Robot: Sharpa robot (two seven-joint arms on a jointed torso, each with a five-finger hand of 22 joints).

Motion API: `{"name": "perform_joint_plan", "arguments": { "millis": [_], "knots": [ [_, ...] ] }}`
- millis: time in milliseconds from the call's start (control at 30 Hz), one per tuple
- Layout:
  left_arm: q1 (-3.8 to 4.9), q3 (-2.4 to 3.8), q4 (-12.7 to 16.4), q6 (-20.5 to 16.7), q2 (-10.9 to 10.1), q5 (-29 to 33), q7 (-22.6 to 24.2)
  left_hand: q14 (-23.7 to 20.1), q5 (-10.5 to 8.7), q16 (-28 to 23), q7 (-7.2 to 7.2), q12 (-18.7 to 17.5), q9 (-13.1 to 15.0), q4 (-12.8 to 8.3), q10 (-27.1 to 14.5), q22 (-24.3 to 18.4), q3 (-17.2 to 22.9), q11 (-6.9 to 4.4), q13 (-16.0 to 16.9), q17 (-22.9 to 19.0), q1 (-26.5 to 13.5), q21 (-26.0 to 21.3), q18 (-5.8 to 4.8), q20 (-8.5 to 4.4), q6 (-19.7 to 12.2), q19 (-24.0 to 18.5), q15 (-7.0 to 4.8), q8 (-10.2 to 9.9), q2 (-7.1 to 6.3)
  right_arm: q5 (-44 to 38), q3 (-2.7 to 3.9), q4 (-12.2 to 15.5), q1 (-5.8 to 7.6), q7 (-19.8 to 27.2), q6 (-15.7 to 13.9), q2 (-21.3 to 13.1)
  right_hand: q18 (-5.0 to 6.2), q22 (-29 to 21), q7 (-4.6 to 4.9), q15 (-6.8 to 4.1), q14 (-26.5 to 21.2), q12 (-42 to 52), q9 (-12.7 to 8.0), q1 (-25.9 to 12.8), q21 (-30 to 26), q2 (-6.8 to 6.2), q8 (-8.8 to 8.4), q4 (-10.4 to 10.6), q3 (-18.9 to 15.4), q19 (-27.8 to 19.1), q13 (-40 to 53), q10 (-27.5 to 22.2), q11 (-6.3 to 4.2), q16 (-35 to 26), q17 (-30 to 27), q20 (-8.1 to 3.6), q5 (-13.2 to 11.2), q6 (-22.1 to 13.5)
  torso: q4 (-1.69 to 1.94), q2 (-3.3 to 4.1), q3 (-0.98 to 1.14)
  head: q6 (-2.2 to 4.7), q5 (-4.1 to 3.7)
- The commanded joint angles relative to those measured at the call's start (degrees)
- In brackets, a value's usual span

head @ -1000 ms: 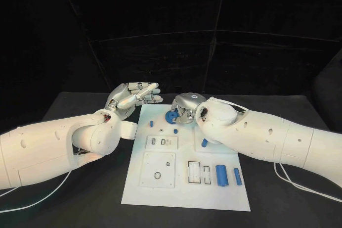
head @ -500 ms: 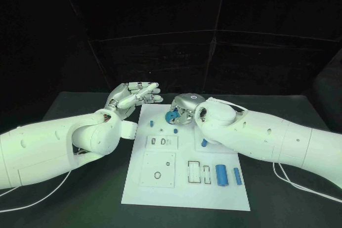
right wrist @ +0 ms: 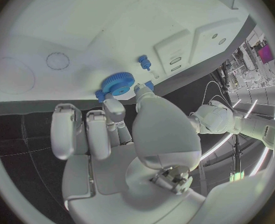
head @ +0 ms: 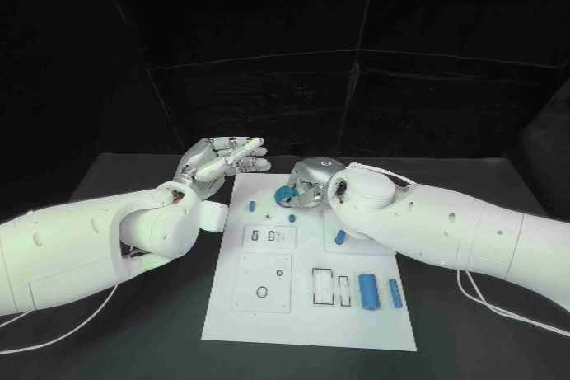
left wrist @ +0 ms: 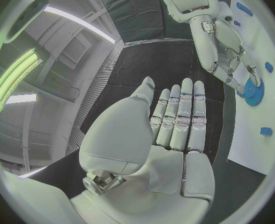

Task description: Assemble the parts on the task board

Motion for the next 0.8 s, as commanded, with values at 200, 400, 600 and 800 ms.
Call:
{"name": "perform_joint_plan", "arguments": {
  "millis": [200,400,600,800],
  "knots": [
    [0.08,0.04,0.08,0.72,0.02,-0.34,0.13,0.49,-0.18,-0.32,0.08,-0.34,-0.04,-0.32,0.28,-0.06,-0.12,0.03,0.01,0.07,-0.15,-0.19,0.83,-0.03,0.30,0.25,0.01,-0.29,0.39,0.70,0.00,0.14,0.10,-0.95,2.17,-0.45,-0.61,1.12,0.36,0.54,3.83,0.08,-0.19,0.93,0.15,-0.26,-0.85,-0.67,-1.27,0.11,-0.02,-0.27,0.39,0.36,5.04,0.46,0.46,-0.92,0.05,0.01,-0.01,-0.05,-0.22],
    [0.08,0.04,0.06,0.70,-0.09,-0.34,0.13,0.49,-0.18,-0.32,0.08,-0.34,-0.04,-0.32,0.28,-0.06,-0.12,0.03,0.01,0.07,-0.15,-0.19,0.83,-0.03,0.30,0.25,0.01,-0.29,0.39,1.04,-0.01,1.45,0.10,-0.08,-2.47,-1.75,-0.67,1.50,0.31,0.55,3.90,0.74,-0.07,2.71,0.28,-0.04,-0.77,-1.09,-1.67,0.36,0.83,0.14,0.34,0.51,5.45,0.52,2.27,-0.69,0.03,-0.01,0.00,-0.11,-0.19],
    [0.08,0.04,-0.04,0.73,-0.29,-0.34,0.18,0.49,-0.18,-0.32,0.08,-0.34,-0.04,-0.32,0.28,-0.06,-0.12,0.03,0.01,0.07,-0.15,-0.19,0.83,-0.03,0.30,0.25,0.01,-0.29,0.39,3.32,-0.01,4.86,0.08,2.14,-8.94,-5.73,-0.59,1.11,0.31,0.50,3.67,0.31,-0.10,4.30,0.12,-0.43,-0.93,-1.50,-2.33,0.05,0.47,-0.25,0.31,0.14,4.53,0.48,3.89,-0.85,-0.04,-0.08,0.06,0.15,-0.25],
    [0.08,0.04,-0.11,0.36,-0.72,-0.34,0.36,0.61,-0.17,-0.49,0.10,-0.55,-0.05,-0.50,0.34,-0.14,-0.11,0.04,0.01,0.14,-0.03,-0.28,0.84,-0.03,0.33,0.34,0.00,-0.45,0.45,10.57,0.05,10.73,0.13,5.24,-10.70,-13.70,-0.39,0.24,-0.15,0.22,3.45,2.02,0.24,6.98,-0.26,-1.57,-0.01,-2.66,-3.52,-0.59,2.47,1.06,-0.08,-0.29,3.69,0.30,0.89,0.86,-0.39,-0.32,-0.01,0.40,-0.99]
  ]
}}
